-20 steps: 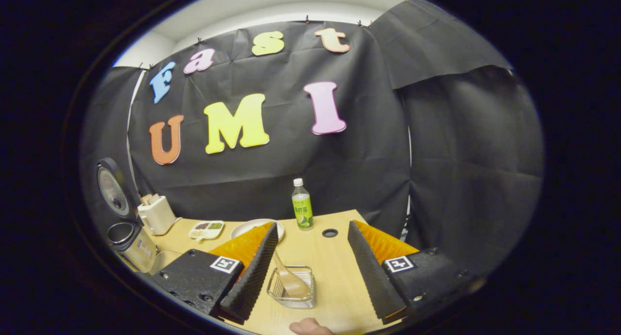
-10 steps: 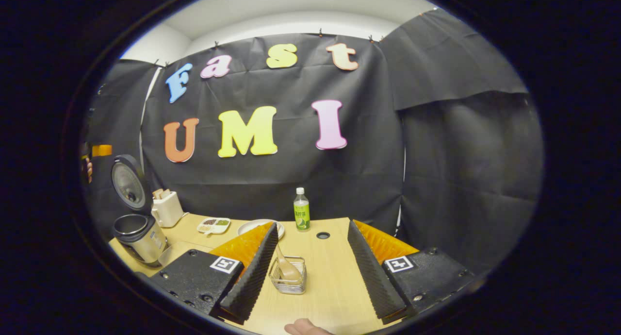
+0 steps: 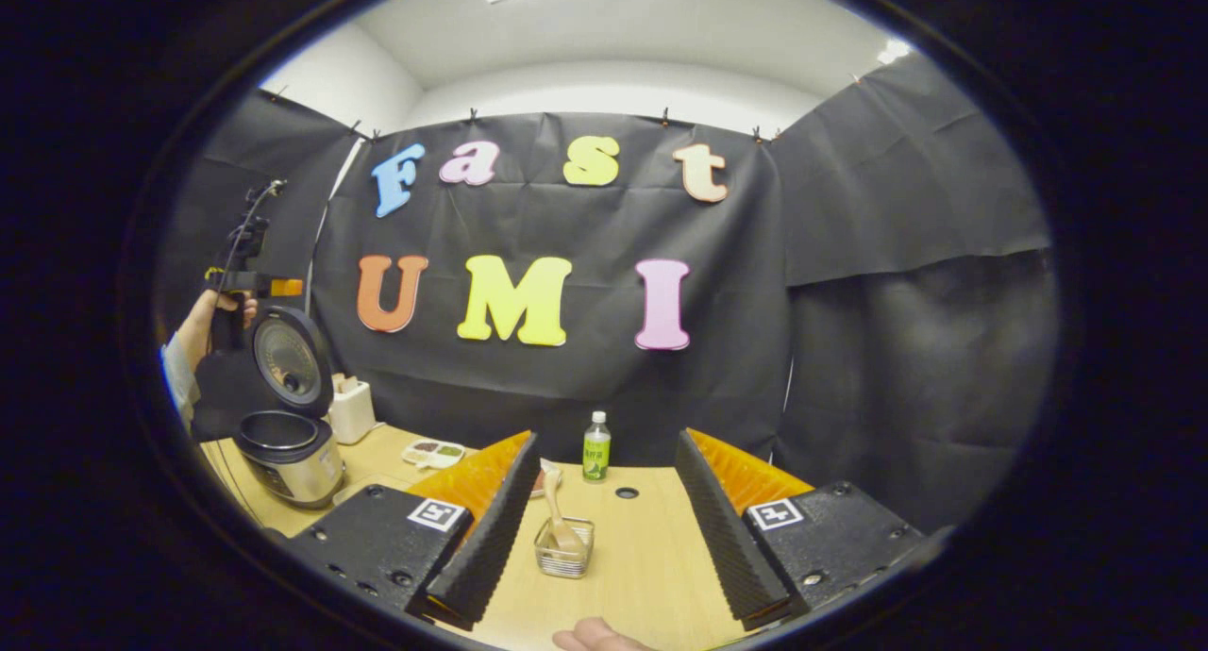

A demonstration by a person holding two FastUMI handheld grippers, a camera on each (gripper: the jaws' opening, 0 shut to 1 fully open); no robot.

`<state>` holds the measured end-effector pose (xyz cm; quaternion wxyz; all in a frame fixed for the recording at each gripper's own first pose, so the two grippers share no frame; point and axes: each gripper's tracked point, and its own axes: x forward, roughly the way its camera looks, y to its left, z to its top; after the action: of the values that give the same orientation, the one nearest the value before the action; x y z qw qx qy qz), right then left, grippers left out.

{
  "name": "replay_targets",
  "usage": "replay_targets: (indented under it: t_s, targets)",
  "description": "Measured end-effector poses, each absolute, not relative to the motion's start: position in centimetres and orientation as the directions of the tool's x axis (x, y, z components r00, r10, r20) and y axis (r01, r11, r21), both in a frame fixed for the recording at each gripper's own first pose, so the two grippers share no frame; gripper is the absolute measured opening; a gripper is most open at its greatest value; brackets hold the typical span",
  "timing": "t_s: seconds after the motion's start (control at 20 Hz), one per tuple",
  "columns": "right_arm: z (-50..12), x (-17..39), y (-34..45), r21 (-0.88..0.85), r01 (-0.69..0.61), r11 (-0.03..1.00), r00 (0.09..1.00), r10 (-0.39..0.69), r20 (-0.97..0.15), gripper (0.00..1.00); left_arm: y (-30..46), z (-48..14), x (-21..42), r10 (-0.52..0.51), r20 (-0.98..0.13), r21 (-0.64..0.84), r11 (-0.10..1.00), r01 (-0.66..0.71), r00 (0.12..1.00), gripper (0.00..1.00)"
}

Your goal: Close the left gripper, press the button to open the rice cooker; take a wooden spoon from the chopstick holder with the right hand, scoop a spoonful of rice and pour it into the rice cooker, then put the wooden spoon back into the chopstick holder.

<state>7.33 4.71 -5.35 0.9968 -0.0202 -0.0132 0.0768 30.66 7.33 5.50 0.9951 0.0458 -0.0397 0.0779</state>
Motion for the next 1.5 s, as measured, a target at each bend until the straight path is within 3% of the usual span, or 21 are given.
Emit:
replay_targets:
  t_s: [0.3, 0.85, 1.5]
  targets:
    - [-5.4, 6.4, 3.2, -0.033, -0.114, 0.993, 0.993, 0.115, 0.038, 0.94, 12.4, 2.9, 33.9, 0.279, 0.013, 0.128, 0.952, -0.279, 0.960, 0.95]
    - [-7.8, 6.8, 2.9, 0.009, -0.109, 0.994, 0.994, 0.109, -0.020, 0.94, 10.9, 1.7, 30.2, 0.281, -0.068, 0.135, 0.953, -0.270, 0.957, 1.00]
    - [-10.6, 5.5, 4.0, 0.008, -0.141, 0.990, 0.987, 0.141, -0.072, 0.94, 8.1, -4.3, 22.4, 0.245, -0.182, 0.122, 0.967, -0.225, 0.952, 0.97]
